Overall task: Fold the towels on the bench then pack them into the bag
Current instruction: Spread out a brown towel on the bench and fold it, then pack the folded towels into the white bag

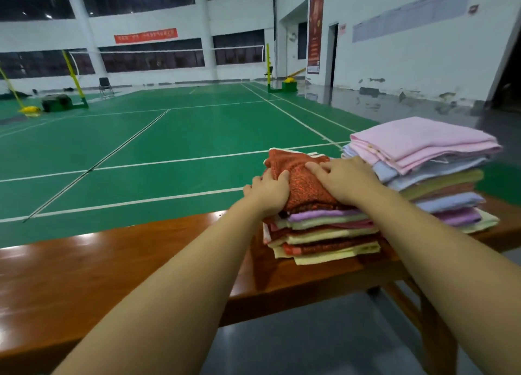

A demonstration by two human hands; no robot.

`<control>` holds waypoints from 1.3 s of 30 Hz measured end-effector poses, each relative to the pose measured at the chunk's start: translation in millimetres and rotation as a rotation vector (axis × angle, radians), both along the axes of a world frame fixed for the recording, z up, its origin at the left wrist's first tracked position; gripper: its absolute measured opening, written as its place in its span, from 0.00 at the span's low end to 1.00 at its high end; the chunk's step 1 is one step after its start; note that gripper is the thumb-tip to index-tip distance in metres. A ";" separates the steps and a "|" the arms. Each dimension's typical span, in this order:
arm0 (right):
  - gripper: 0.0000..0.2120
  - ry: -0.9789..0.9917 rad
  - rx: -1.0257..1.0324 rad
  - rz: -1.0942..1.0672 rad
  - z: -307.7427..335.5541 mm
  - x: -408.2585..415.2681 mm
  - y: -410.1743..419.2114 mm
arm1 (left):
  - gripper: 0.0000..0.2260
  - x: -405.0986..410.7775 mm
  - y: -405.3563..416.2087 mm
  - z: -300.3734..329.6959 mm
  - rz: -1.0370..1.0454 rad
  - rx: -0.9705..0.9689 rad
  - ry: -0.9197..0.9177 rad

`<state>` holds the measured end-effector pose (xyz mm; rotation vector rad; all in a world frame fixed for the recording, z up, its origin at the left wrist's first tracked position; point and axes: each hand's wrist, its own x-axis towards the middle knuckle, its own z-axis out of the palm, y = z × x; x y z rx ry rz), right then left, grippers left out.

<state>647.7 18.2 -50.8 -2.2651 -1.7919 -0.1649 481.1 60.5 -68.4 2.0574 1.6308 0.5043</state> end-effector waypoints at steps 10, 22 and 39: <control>0.23 0.099 0.379 0.128 18.4 -9.0 -16.1 | 0.28 0.2 -35.5 48.9 0.123 0.496 0.037; 0.20 0.168 0.529 -0.185 64.7 91.1 -58.8 | 0.18 118.6 -38.2 96.5 -0.182 0.430 -0.293; 0.35 1.048 0.048 -0.370 68.4 202.5 -49.0 | 0.29 194.3 16.6 64.9 -0.100 -0.440 -0.599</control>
